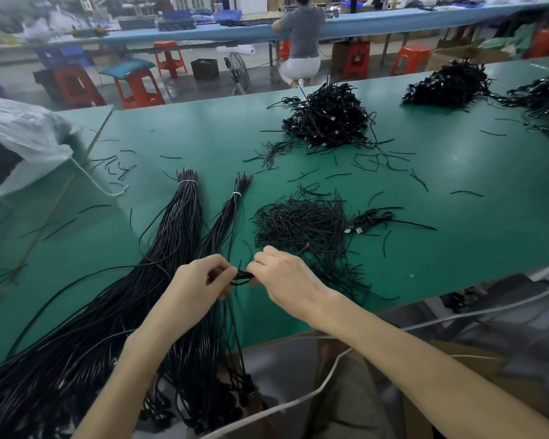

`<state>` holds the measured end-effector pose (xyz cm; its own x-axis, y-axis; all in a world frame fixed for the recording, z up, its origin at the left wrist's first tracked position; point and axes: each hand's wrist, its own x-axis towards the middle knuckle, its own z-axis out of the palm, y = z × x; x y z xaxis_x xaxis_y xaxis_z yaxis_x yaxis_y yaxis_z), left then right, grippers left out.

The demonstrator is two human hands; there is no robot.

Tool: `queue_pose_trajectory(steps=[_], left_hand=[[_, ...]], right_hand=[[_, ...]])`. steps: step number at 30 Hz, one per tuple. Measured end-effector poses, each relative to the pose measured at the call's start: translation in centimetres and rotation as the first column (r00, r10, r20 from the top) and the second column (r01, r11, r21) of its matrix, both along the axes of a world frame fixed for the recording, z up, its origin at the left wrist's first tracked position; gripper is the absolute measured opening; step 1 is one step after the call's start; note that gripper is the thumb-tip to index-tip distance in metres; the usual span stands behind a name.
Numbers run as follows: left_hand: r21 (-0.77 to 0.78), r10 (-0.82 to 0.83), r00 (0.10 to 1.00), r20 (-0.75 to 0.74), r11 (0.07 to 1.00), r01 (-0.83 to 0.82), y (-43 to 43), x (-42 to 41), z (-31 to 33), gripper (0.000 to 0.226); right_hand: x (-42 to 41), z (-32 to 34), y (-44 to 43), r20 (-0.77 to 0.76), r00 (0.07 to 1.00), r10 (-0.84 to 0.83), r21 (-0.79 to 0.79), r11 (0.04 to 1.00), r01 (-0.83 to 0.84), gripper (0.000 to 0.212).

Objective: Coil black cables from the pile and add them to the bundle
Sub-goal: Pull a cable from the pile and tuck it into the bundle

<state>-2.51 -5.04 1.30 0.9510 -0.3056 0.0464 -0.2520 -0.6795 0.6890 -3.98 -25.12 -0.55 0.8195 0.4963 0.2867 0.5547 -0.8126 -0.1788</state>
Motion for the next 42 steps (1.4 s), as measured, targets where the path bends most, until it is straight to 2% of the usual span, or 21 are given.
queue_pose_trajectory(steps=[3,5,8,10,13,17,20,22,24,26,27,29,31,35,37,39,42], left_hand=[[0.291,-0.189,0.981,0.036,0.941,0.17,-0.5,0.3,0.5,0.024],[0.418,-0.27,0.963,0.018,0.877,0.238,-1.1,0.5,0.3,0.034],[0.618,-0.351,0.925,0.148,0.763,0.19,-2.2,0.2,-0.6,0.035],[0.684,-0.402,0.881,0.25,0.717,0.133,-2.6,-0.3,-1.5,0.036],[0.705,-0.425,0.87,0.25,0.696,0.138,-2.9,-0.3,-2.5,0.032],[0.607,-0.476,0.833,0.282,0.761,0.23,-2.4,-0.7,-2.7,0.037],[0.616,-0.478,0.816,0.325,0.762,0.201,-2.2,-0.5,-3.1,0.025],[0.598,-0.437,0.857,0.274,0.775,0.204,-2.1,0.1,-3.7,0.017],[0.431,-0.344,0.923,0.17,0.868,0.245,-1.8,0.6,-4.1,0.022],[0.128,-0.239,0.971,0.009,0.963,0.236,-1.6,1.0,-4.6,0.032],[-0.017,-0.207,0.977,-0.054,0.978,0.206,-1.5,1.1,-4.9,0.036],[-0.194,-0.179,0.979,-0.102,0.968,0.157,-1.8,1.3,-5.3,0.039],[-0.261,-0.158,0.98,-0.122,0.958,0.122,-2.1,1.7,-5.6,0.04],[-0.23,-0.173,0.967,-0.184,0.965,0.129,-2.0,3.1,-5.8,0.045],[-0.188,-0.179,0.974,-0.141,0.97,0.152,-2.2,3.6,-5.9,0.044],[-0.2,-0.146,0.982,-0.12,0.972,0.12,-2.6,4.0,-6.1,0.041],[-0.31,0.041,0.985,-0.165,0.946,-0.091,-2.8,5.3,-6.5,0.041]], right_hand=[[-0.3,0.1,-0.1,-0.018,1.0,0.015,-0.002,1.0,-0.015,0.013],[-0.5,0.3,0.1,-0.046,0.999,0.02,-0.011,1.0,-0.021,0.017],[-0.2,0.6,0.0,-0.072,0.997,0.0,-0.027,1.0,-0.002,0.024],[0.3,0.9,-0.5,-0.094,0.995,-0.023,-0.028,0.999,0.02,0.023],[0.8,1.2,-1.2,-0.18,0.983,-0.026,-0.031,0.999,0.021,0.017],[1.3,1.7,-1.8,-0.323,0.944,-0.065,0.006,0.998,0.07,0.015],[1.4,1.6,-1.9,-0.424,0.903,-0.07,0.022,0.996,0.088,0.017],[1.3,1.2,-1.7,-0.432,0.9,-0.062,0.005,0.997,0.072,0.015],[1.3,0.8,-1.4,-0.418,0.907,-0.05,0.014,0.998,0.062,0.015],[1.5,0.6,-1.2,-0.414,0.91,-0.033,0.043,0.998,0.056,0.015],[1.6,0.5,-1.0,-0.41,0.912,-0.025,0.055,0.997,0.052,0.016],[2.0,0.2,-1.0,-0.368,0.93,-0.013,0.062,0.997,0.038,0.017],[2.4,-0.1,-1.0,-0.286,0.958,0.0,0.053,0.998,0.016,0.018],[2.8,-1.0,-1.6,-0.105,0.994,0.032,0.008,0.999,-0.031,0.021],[3.1,-1.7,-1.7,-0.015,0.999,0.032,-0.04,0.999,-0.032,0.026],[3.4,-2.3,-1.7,0.091,0.996,-0.017,-0.072,0.997,0.024,0.034],[4.0,-2.8,-1.9,0.229,0.955,-0.187,-0.012,0.981,0.195,0.061]])
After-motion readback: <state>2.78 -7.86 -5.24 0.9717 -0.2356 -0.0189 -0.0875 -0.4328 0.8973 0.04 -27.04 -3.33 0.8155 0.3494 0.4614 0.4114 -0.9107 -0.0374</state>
